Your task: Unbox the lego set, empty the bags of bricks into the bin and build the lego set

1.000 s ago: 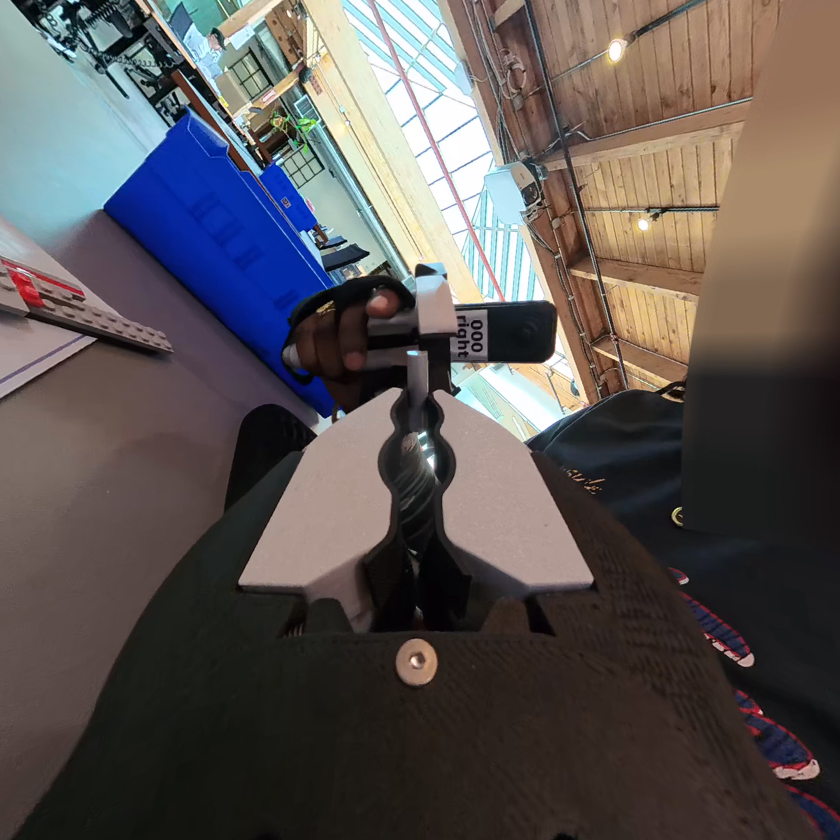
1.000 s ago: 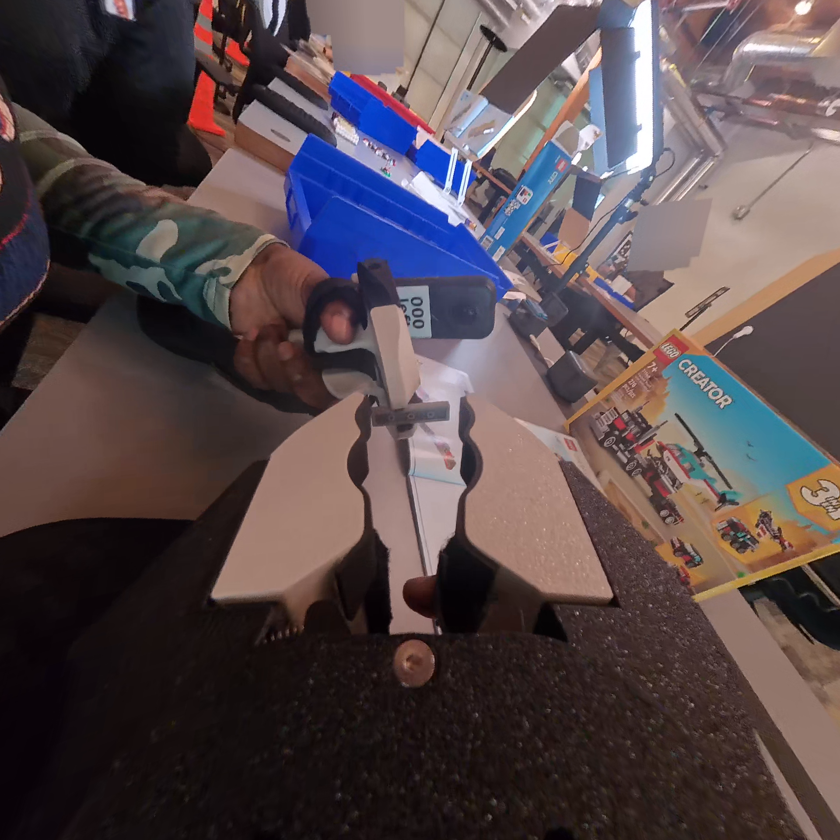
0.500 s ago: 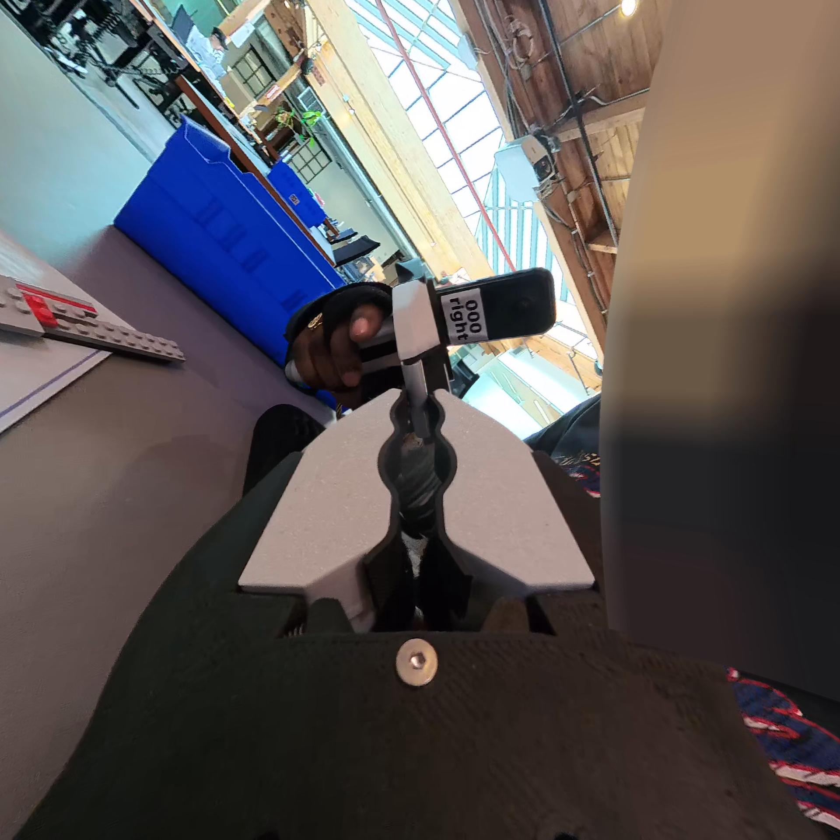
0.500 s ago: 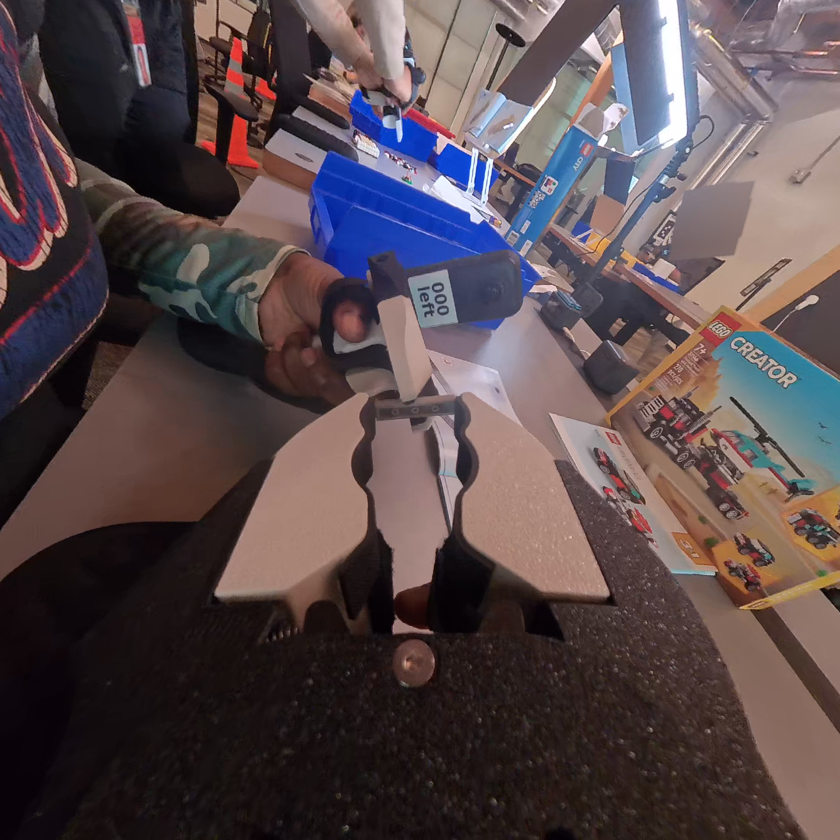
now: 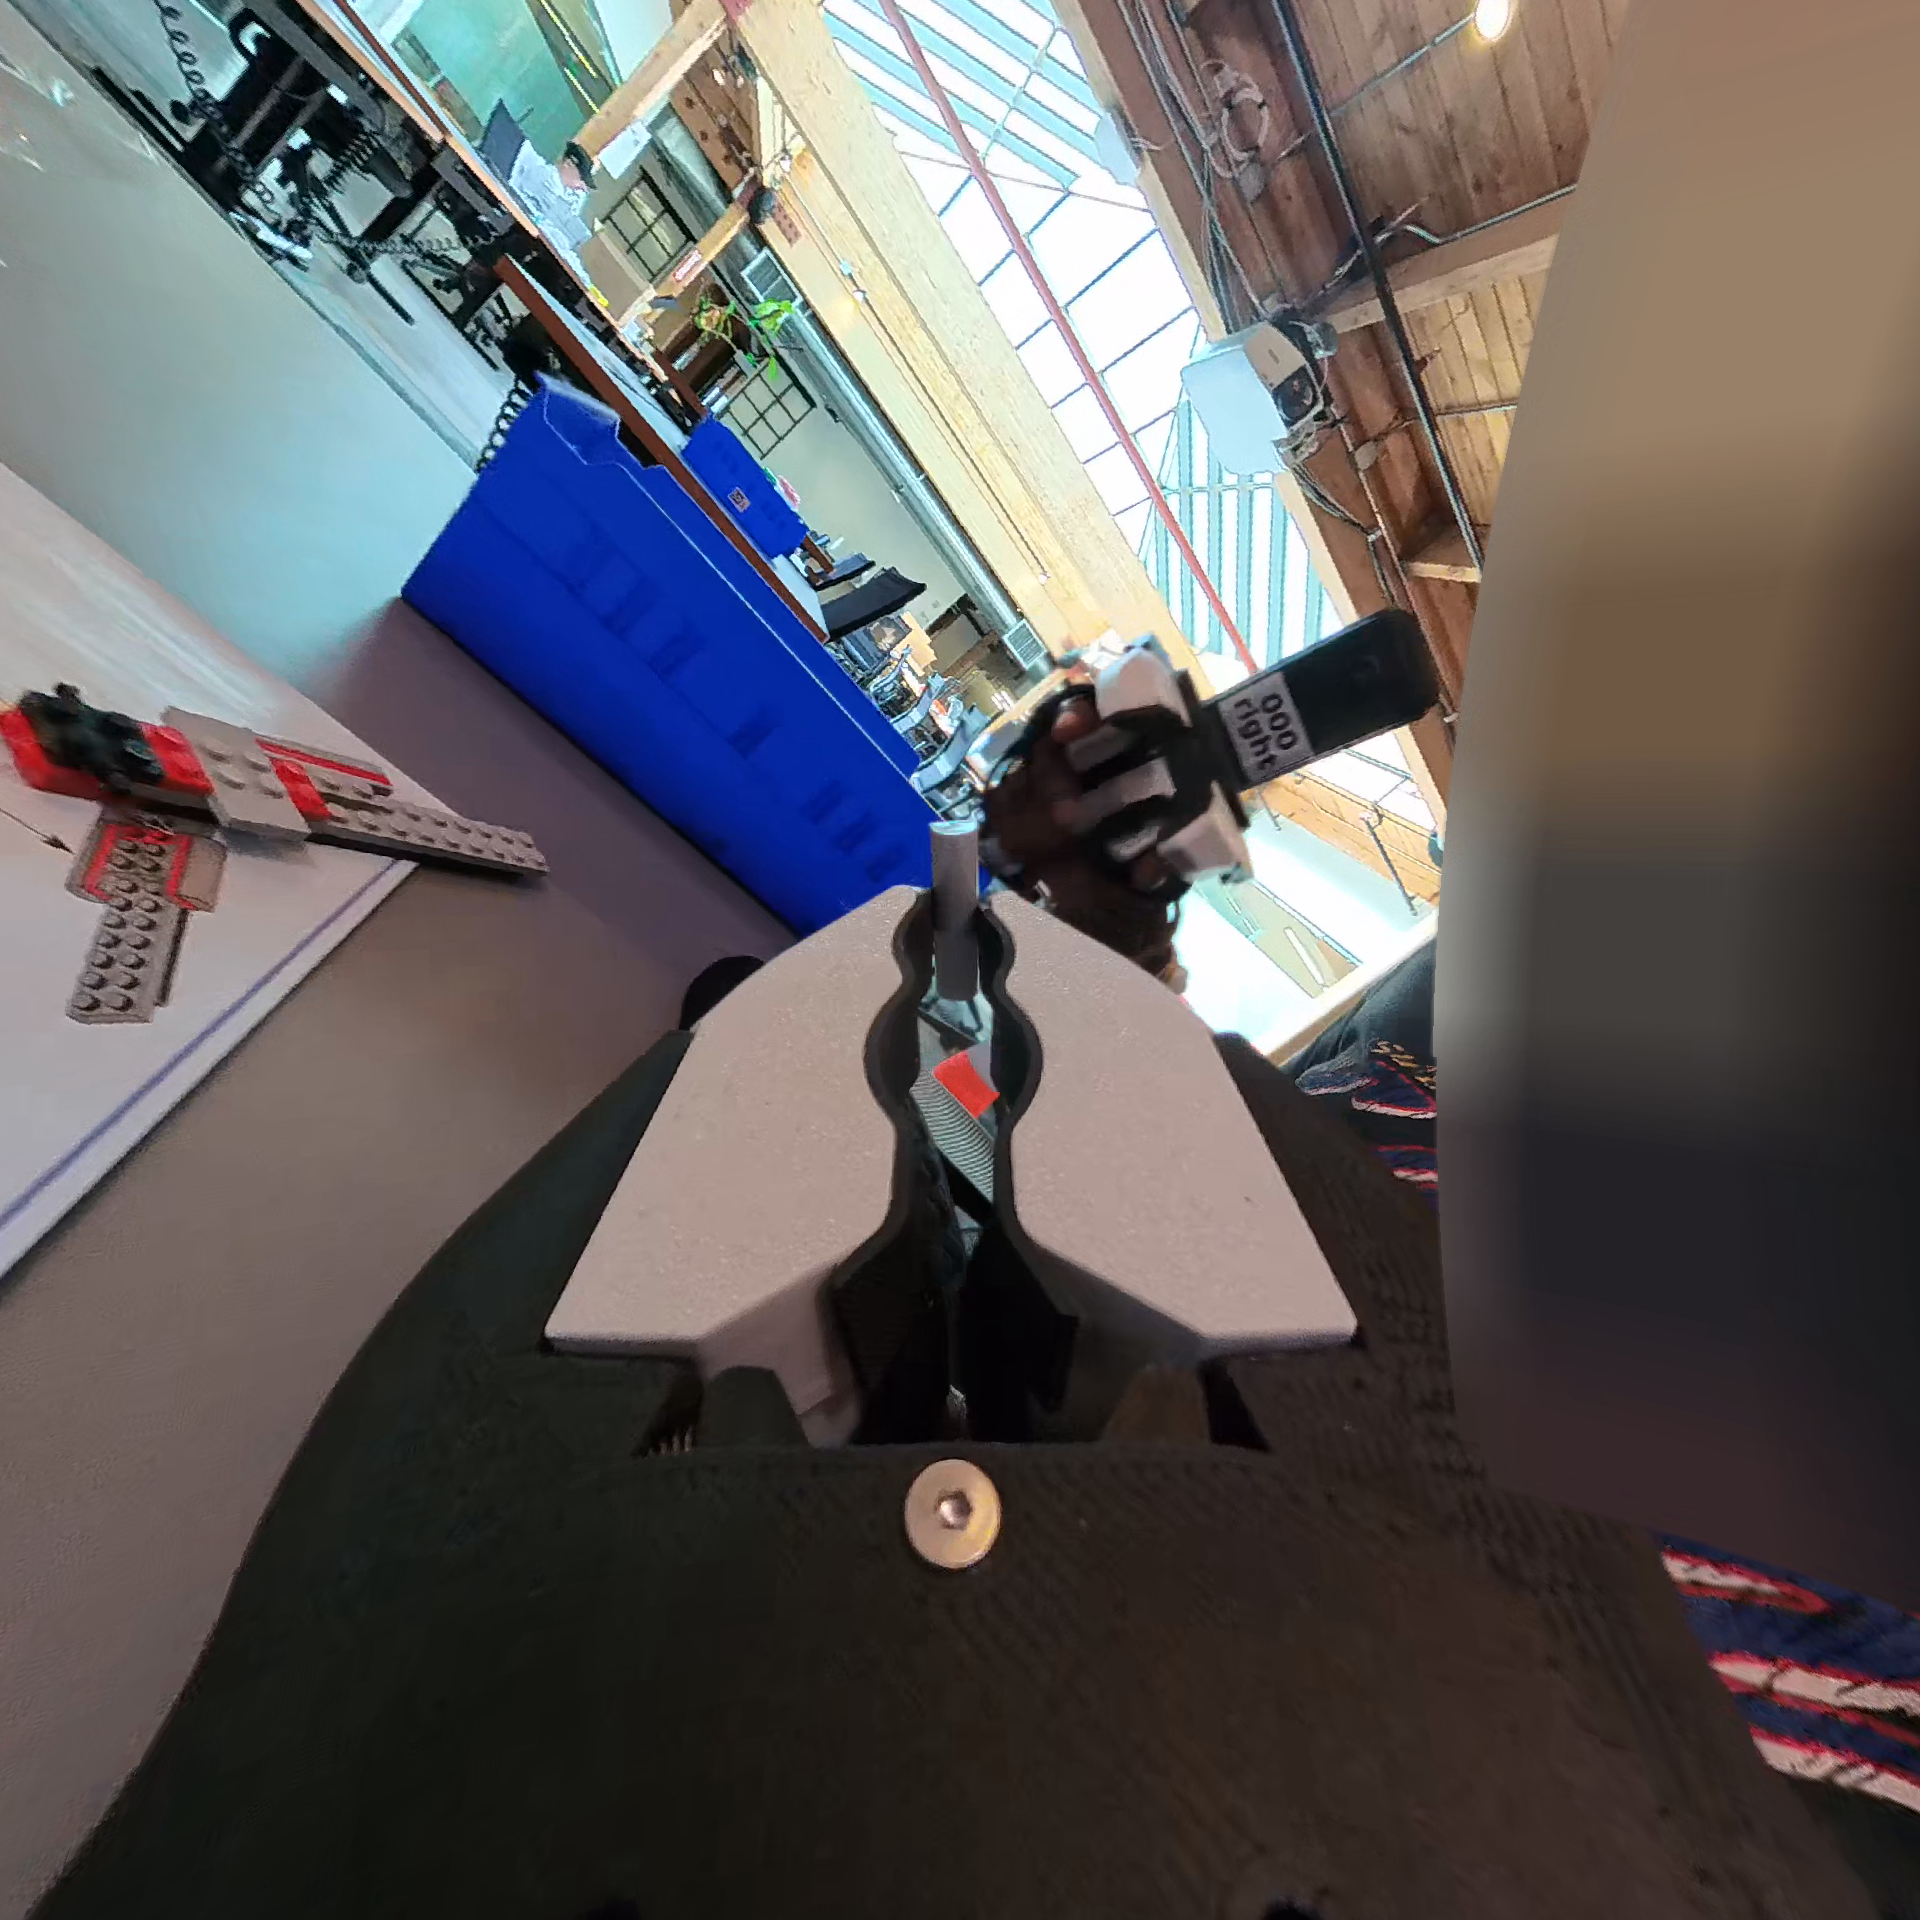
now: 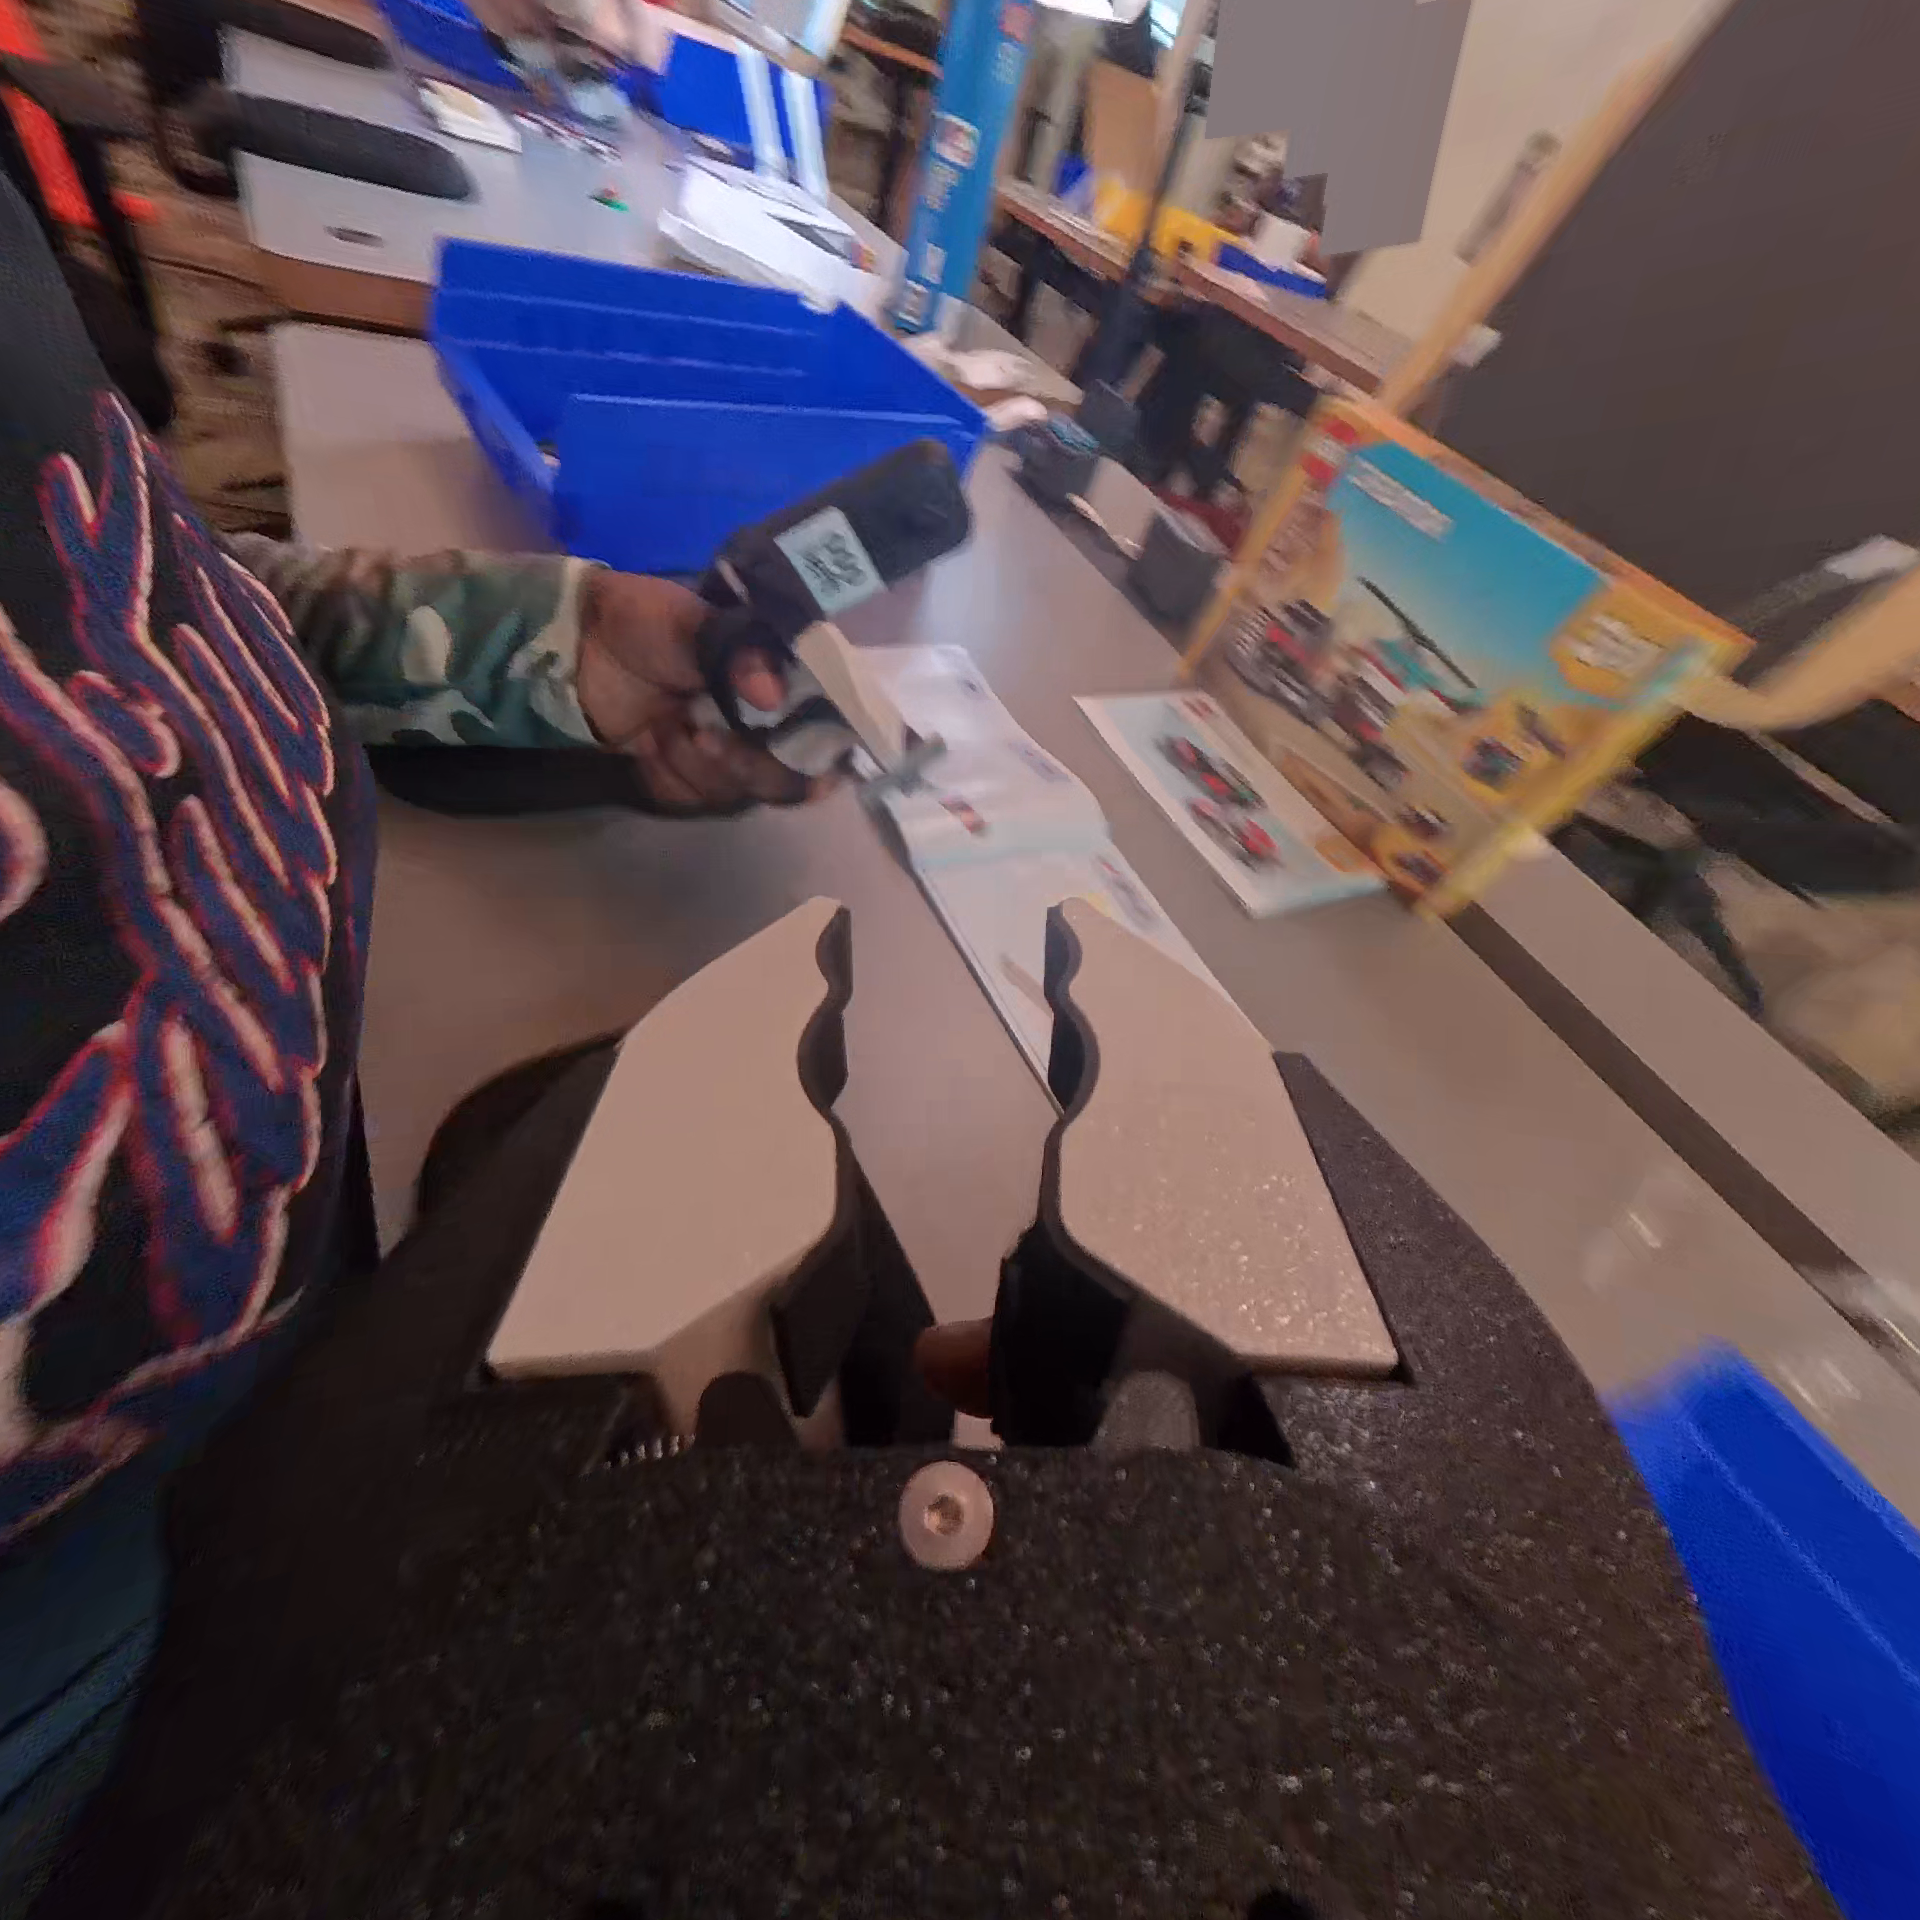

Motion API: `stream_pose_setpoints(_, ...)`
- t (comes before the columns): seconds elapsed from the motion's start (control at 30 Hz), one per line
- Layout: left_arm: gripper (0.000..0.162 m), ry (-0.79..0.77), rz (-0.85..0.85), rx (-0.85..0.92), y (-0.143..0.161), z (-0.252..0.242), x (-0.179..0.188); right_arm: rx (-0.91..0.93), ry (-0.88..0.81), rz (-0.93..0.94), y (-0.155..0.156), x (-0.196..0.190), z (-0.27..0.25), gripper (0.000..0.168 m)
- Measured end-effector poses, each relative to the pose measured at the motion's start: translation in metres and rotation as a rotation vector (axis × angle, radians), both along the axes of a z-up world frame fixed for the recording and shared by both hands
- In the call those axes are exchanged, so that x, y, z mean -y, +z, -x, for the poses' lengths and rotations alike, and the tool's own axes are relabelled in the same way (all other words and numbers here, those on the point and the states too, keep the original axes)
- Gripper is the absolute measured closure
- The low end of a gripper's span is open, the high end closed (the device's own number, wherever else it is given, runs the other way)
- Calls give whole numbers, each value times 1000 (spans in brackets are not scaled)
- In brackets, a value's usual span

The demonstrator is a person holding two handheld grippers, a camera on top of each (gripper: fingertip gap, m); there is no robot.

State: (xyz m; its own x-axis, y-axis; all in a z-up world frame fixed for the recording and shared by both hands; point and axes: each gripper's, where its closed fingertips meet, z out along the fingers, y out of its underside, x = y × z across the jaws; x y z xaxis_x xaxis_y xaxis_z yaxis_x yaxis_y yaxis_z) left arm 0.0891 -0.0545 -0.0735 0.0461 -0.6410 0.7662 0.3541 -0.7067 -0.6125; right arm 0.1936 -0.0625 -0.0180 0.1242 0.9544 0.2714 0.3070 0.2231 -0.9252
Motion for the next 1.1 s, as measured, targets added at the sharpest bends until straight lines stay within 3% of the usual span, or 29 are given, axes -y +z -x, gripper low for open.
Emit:
stream_pose_setpoints(0.1, 154, 39, 0, -28, -3, 2, -9, 29, -246, 49, 22, -18, -85, 135)
stream_pose_setpoints(0.2, 154, 86, 11, -50, -7, 2, -17, 128, -457, 156, 9, -46, -161, 149)
stream_pose_setpoints(0.27, 154, 94, 13, -47, -8, 0, -20, 273, -512, 261, -26, -68, -194, 155)
stream_pose_setpoints(0.37, 154, 90, 5, -28, -5, -7, -21, 524, -458, 396, -87, -100, -213, 156)
stream_pose_setpoints(0.47, 154, 82, -1, -34, -5, -16, -19, 853, -378, 402, -140, -121, -227, 155)
stream_pose_setpoints(0.53, 154, 69, -10, -43, -5, -20, -17, 976, -355, 367, -153, -130, -232, 155)
stream_pose_setpoints(0.9, 154, 43, -38, 16, 0, -19, -13, 1002, -374, 523, -174, -137, -235, 159)
stream_pose_setpoints(1.1, 154, 31, -136, 130, 22, -10, -7, 889, -387, 495, -159, -135, -224, 165)
